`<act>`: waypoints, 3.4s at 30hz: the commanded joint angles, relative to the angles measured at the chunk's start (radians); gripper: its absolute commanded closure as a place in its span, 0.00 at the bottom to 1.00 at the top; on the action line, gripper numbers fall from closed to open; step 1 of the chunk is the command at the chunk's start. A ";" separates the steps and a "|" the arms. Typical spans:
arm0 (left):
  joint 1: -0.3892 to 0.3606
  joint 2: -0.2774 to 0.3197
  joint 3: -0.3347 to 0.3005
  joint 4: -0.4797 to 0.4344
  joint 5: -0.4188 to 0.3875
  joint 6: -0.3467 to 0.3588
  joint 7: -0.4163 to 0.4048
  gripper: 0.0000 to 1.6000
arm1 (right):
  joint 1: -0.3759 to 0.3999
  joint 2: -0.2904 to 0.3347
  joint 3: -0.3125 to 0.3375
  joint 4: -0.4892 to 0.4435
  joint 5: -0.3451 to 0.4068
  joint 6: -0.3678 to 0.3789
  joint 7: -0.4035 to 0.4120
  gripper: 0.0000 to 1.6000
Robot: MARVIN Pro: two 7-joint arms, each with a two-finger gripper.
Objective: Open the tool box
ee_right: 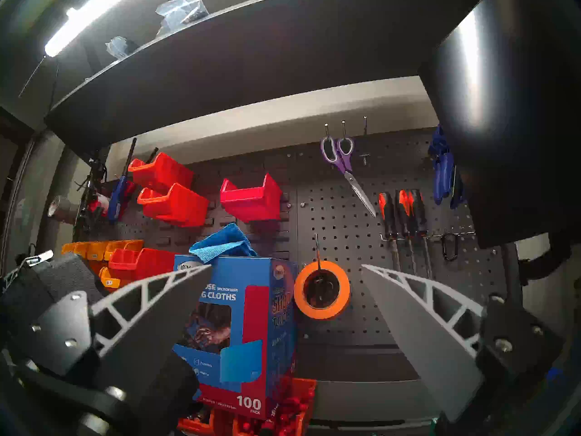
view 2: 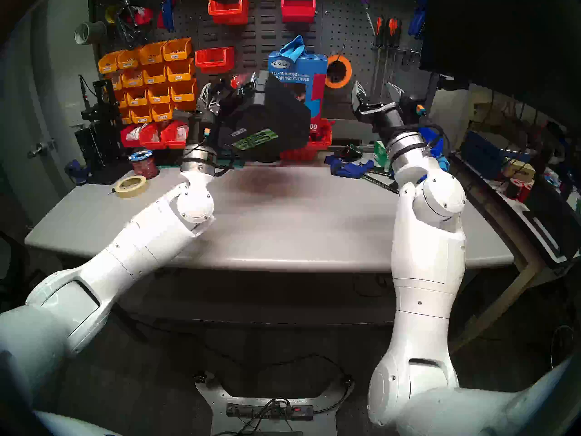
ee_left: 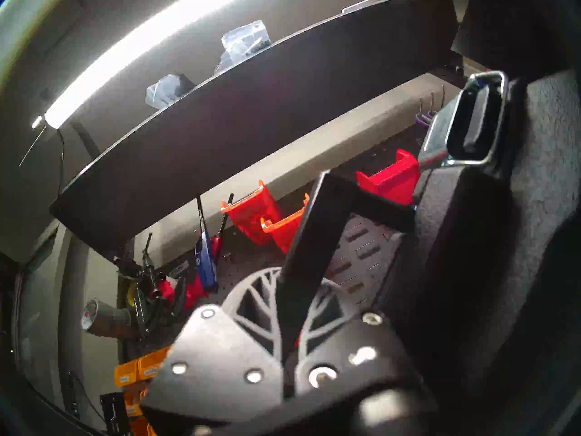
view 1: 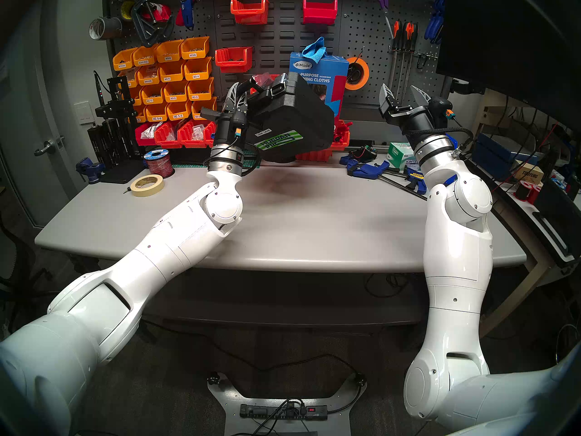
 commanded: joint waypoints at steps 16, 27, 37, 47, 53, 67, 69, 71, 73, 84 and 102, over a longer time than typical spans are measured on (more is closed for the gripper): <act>0.064 -0.009 -0.102 -0.278 -0.163 0.392 0.083 1.00 | -0.004 0.011 -0.003 -0.024 -0.002 -0.006 -0.003 0.00; 0.106 -0.013 -0.084 -0.402 -0.213 0.561 0.089 1.00 | -0.007 0.014 -0.006 -0.028 -0.002 -0.006 -0.007 0.00; 0.223 -0.035 -0.026 -0.520 -0.284 0.687 0.085 1.00 | -0.007 0.017 -0.009 -0.026 0.000 -0.007 -0.010 0.00; 0.361 0.031 0.019 -0.686 -0.336 0.863 0.120 1.00 | -0.009 0.020 -0.011 -0.028 0.000 -0.007 -0.013 0.00; 0.425 0.095 0.018 -0.765 -0.360 0.975 0.145 1.00 | -0.010 0.021 -0.012 -0.031 0.000 -0.007 -0.015 0.00; 0.555 0.128 -0.048 -0.943 -0.523 1.249 0.182 1.00 | -0.016 0.024 -0.014 -0.040 0.001 -0.004 -0.021 0.00; 0.564 0.122 -0.058 -0.969 -0.558 1.284 0.187 1.00 | -0.017 0.024 -0.015 -0.041 0.001 -0.003 -0.022 0.00; 0.562 0.089 -0.073 -0.956 -0.586 1.311 0.199 1.00 | -0.018 0.025 -0.015 -0.042 0.001 -0.002 -0.023 0.00; 0.546 0.050 -0.086 -0.923 -0.587 1.311 0.200 1.00 | -0.018 0.025 -0.015 -0.043 0.002 -0.001 -0.024 0.00; 0.478 -0.069 -0.134 -0.777 -0.503 1.311 0.157 1.00 | -0.018 0.028 -0.018 -0.042 0.004 -0.003 -0.027 0.00; 0.443 -0.076 -0.340 -0.873 -0.518 1.311 0.111 1.00 | -0.019 0.032 -0.021 -0.042 0.007 -0.004 -0.032 0.00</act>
